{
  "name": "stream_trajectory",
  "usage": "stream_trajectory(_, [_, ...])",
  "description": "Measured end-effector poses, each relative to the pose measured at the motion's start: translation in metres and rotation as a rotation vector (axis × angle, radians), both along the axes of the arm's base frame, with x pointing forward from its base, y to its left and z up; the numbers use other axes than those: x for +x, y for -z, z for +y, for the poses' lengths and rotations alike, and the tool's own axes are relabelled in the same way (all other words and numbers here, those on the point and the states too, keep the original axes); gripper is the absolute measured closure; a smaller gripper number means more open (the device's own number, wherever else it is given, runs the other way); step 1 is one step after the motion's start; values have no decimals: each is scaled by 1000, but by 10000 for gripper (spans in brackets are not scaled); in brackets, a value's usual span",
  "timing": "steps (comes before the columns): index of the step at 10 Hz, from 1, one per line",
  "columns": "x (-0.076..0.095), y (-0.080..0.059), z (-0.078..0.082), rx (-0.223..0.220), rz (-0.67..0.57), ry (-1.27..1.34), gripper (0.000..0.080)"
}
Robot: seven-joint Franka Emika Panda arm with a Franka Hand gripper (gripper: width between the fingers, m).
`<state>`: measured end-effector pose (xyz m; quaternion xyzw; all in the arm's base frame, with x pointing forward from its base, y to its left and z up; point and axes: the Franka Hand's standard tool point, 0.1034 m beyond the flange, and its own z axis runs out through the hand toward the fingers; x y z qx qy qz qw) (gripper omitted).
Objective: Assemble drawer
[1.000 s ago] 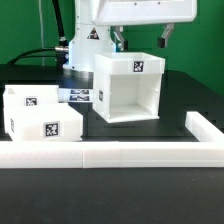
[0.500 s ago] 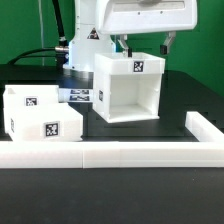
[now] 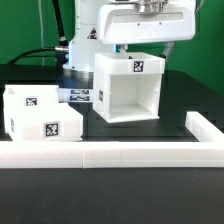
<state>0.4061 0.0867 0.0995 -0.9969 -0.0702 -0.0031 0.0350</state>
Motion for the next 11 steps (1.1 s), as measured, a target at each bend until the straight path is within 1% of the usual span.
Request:
stream_trajectory(2, [0,0,0,0,-1,1,519])
stream_trajectory(3, [0,0,0,0,-1,1,653])
stream_trajectory(4, [0,0,0,0,0,1,653])
stream_trajectory(5, [1,0,0,0,-2,0,762])
stream_trajectory(11, [1,0,0,0,-3,1,762])
